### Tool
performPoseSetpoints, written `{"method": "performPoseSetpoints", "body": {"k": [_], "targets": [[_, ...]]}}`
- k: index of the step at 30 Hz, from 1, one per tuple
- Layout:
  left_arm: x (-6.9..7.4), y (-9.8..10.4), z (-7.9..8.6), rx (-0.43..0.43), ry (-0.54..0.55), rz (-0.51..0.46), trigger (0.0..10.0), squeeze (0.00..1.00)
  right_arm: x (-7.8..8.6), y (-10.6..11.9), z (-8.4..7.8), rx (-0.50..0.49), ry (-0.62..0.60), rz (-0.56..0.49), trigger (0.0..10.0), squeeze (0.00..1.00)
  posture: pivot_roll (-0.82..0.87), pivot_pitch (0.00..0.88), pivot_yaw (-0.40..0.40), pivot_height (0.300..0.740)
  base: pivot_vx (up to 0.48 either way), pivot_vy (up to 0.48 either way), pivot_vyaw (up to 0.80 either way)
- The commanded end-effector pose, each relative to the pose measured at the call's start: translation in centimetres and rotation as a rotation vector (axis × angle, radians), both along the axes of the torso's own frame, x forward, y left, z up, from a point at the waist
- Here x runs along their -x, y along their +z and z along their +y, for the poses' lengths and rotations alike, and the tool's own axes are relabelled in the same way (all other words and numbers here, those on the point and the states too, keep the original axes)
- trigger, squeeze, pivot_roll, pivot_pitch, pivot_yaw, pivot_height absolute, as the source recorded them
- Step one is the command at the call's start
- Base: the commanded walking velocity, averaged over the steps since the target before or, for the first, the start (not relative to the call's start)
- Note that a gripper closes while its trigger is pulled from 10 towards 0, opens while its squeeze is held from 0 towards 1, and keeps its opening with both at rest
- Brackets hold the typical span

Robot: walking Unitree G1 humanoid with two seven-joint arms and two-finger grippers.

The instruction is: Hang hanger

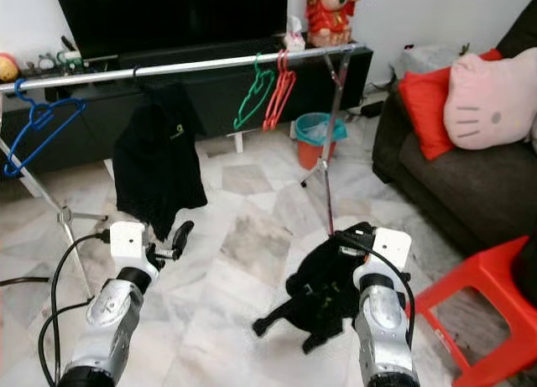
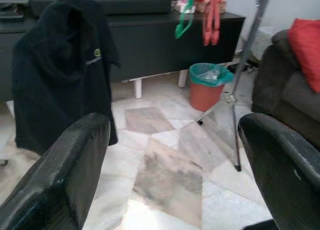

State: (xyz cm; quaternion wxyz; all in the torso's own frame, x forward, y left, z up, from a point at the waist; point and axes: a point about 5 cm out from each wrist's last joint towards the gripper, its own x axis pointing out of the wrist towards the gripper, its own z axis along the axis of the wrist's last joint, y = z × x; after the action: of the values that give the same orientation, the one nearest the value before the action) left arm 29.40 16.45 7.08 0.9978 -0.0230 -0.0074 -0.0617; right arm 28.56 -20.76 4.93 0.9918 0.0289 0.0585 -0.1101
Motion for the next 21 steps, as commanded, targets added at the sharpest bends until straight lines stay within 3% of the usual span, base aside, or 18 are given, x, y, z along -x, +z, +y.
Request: {"method": "performPoseSetpoints", "body": {"k": [1, 4, 9, 21], "targets": [[-0.3, 0.2, 0.2, 0.002, 0.007, 0.006, 10.0, 0.00, -0.4, 0.8, 0.2, 0.006, 0.015, -0.043, 10.0, 0.00, -0.01, 0.000, -0.007, 0.740, 0.398, 0.000, 0.00], [-0.4, 0.5, 0.0, 0.008, 0.004, 0.005, 10.0, 0.00, -0.5, 0.9, 0.5, 0.025, 0.039, -0.042, 10.0, 0.00, -0.01, 0.000, -0.006, 0.740, 0.432, 0.000, 0.00], [-0.6, 0.8, 0.0, 0.004, 0.000, -0.002, 10.0, 0.00, -0.4, 0.7, 0.9, 0.035, 0.056, -0.039, 10.0, 0.00, -0.01, 0.000, -0.004, 0.740, 0.480, 0.000, 0.54], [-1.3, 1.7, 0.1, -0.001, 0.002, -0.019, 10.0, 0.00, -0.7, 1.0, 0.6, 0.006, 0.029, -0.051, 10.0, 0.00, 0.00, 0.000, -0.006, 0.740, 0.480, 0.000, 0.00]]}}
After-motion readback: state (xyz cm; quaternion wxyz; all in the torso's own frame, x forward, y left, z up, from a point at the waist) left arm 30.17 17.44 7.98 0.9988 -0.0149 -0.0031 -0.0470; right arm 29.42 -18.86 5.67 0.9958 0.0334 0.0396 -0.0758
